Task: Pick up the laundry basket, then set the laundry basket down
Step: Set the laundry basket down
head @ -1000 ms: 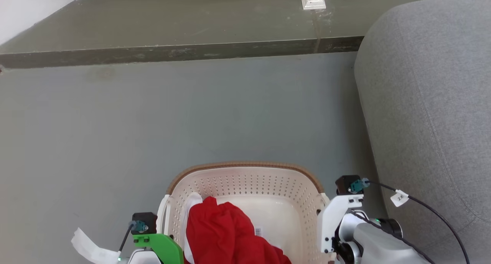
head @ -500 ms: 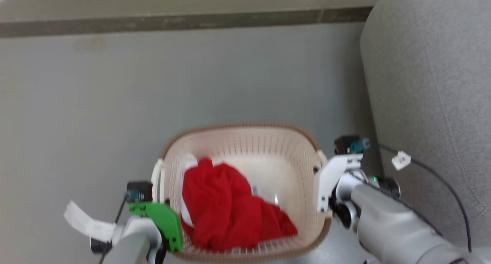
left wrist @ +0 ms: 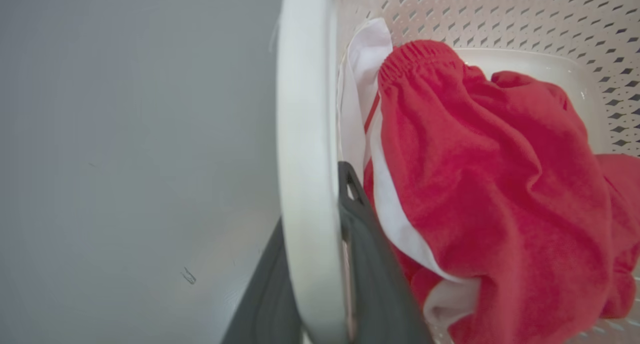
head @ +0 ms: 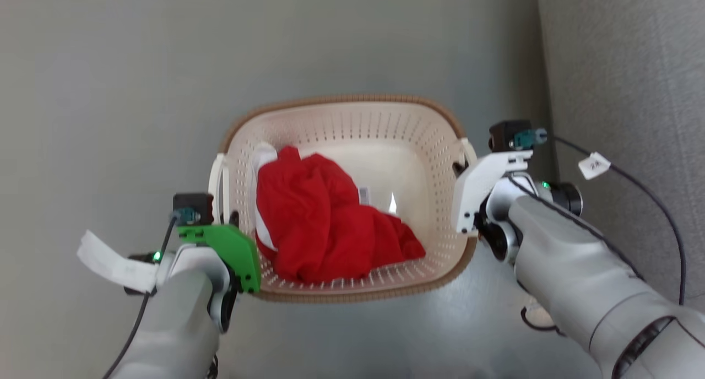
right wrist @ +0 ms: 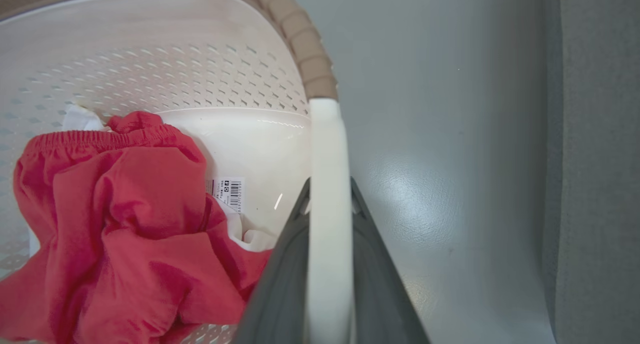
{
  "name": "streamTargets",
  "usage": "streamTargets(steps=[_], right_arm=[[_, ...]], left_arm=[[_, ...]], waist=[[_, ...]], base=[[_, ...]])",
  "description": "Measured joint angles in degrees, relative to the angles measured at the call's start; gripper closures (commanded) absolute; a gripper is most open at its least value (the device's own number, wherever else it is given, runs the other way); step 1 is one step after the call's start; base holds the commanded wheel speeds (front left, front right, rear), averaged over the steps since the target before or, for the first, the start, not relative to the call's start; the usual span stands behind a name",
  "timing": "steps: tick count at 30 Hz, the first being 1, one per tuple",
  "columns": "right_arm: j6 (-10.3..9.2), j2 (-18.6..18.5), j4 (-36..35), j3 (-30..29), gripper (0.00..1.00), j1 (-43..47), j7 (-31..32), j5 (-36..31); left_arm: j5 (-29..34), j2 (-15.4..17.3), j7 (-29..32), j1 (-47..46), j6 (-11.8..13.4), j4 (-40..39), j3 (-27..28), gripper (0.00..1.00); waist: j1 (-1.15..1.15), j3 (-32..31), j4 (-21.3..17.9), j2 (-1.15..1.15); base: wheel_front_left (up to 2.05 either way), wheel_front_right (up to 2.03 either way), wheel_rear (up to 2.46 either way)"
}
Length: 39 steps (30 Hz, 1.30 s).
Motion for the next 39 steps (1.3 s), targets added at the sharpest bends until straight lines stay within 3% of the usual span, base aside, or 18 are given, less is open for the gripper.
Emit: streamTargets(steps=[25, 39], right_arm=[[-0.33, -0.4, 2.5, -0.6, 1.0, -11.1, -4.8, -0.9], [-0.33, -0.2, 3.1, -0.5, 1.0, -13.6, -6.2, -0.8]], left_arm=[[1.7, 0.0, -3.6, -12.0, 1.6, -0.1, -0.1, 1.0], [2.0, 0.0, -5.0, -14.5, 1.6, 0.8, -0.2, 1.0]], waist=[[0.01, 20.0, 0.6, 0.0], [0.01, 24.1, 0.8, 0.0]], base=[[0.0, 0.0, 0.0], [0.0, 0.0, 0.0]])
